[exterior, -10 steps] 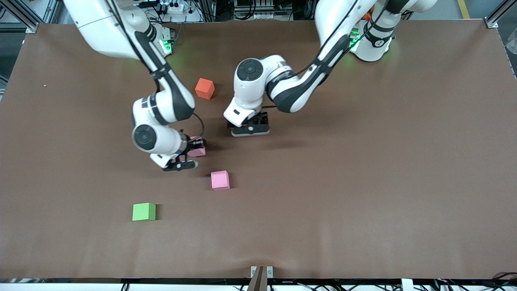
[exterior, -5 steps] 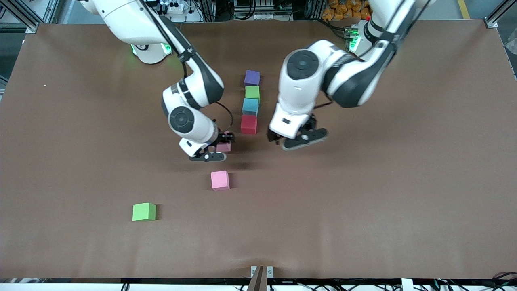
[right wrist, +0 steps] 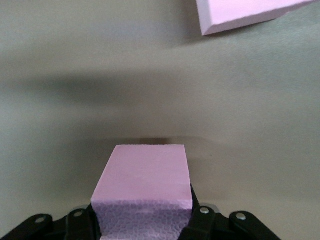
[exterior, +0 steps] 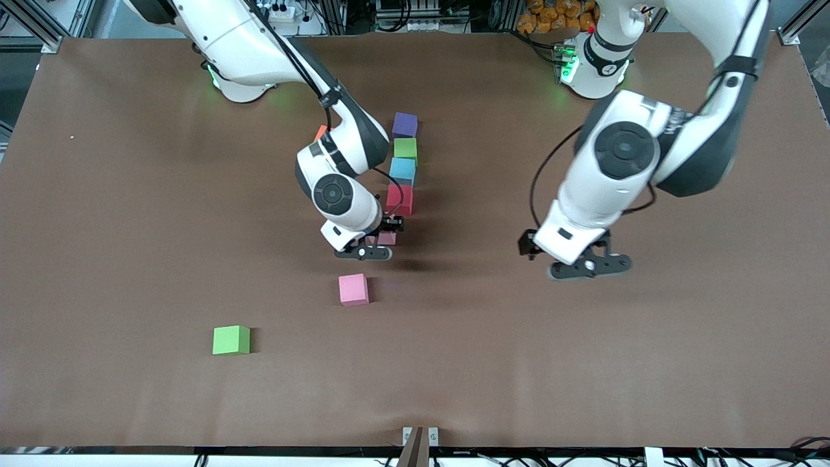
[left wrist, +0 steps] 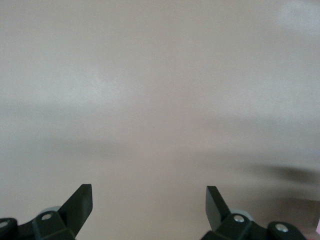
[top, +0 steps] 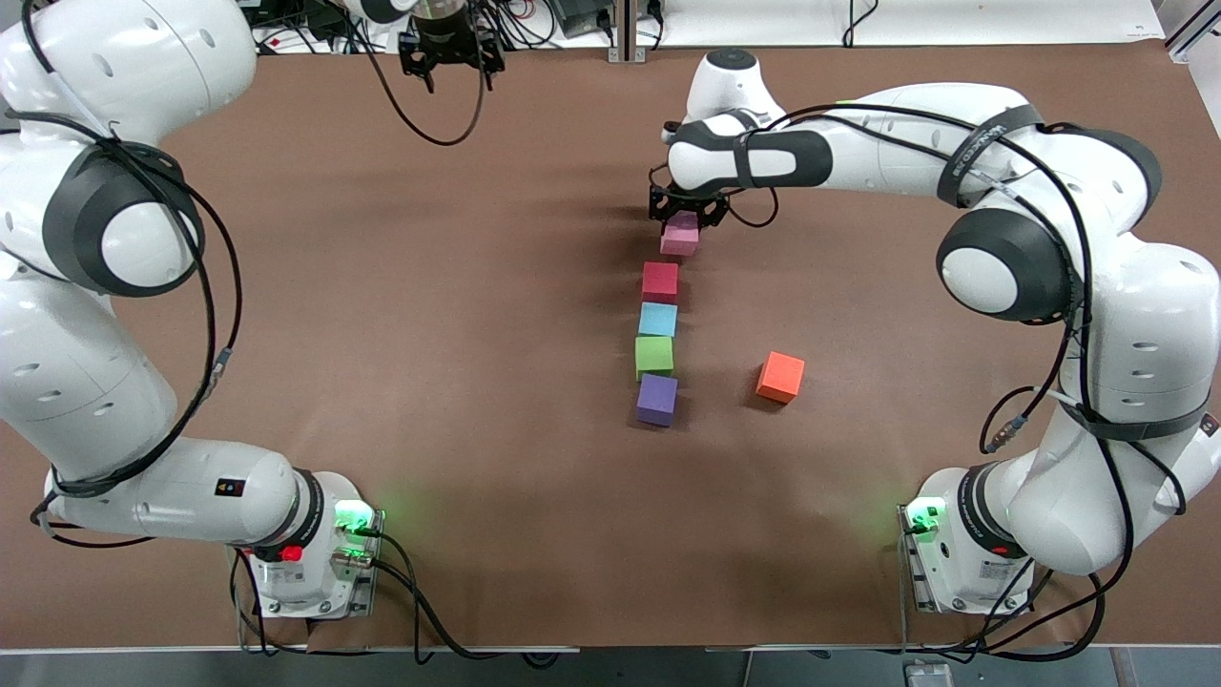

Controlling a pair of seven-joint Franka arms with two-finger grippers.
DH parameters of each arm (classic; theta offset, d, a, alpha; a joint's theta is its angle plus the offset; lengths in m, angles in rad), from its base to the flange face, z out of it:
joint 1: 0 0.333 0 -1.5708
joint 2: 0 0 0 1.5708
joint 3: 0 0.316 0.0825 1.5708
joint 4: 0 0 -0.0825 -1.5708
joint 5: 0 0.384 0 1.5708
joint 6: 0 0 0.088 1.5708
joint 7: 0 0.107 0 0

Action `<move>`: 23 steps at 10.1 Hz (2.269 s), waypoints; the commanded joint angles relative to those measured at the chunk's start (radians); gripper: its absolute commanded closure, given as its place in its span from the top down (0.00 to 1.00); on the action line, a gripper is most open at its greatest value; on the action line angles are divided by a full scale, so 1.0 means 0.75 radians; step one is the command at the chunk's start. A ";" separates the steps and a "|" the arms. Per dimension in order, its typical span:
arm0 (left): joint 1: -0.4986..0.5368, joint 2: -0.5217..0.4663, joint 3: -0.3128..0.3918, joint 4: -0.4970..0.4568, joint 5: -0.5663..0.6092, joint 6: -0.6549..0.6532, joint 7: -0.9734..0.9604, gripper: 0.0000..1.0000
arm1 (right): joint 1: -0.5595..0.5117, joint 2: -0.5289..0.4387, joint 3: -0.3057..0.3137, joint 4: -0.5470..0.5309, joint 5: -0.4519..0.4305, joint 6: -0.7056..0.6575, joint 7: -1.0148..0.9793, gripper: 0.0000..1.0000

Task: Arrange blocks into number 1

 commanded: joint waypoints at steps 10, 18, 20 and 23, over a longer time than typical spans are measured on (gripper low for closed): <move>0.271 -0.291 0.130 -0.071 -0.177 -0.246 0.463 1.00 | 0.090 0.055 -0.014 0.008 -0.032 0.064 0.216 1.00; 0.120 -0.406 0.349 -0.088 -0.270 -0.326 0.507 1.00 | -0.437 -0.244 -0.020 0.008 -0.089 -0.418 -0.510 1.00; 0.098 -0.425 0.343 -0.088 -0.262 -0.340 0.486 1.00 | -0.619 -0.283 -0.020 0.008 -0.196 -0.445 -0.779 1.00; 0.100 -0.447 0.343 -0.088 -0.259 -0.379 0.492 1.00 | -0.819 -0.370 -0.020 -0.063 -0.243 -0.492 -1.015 1.00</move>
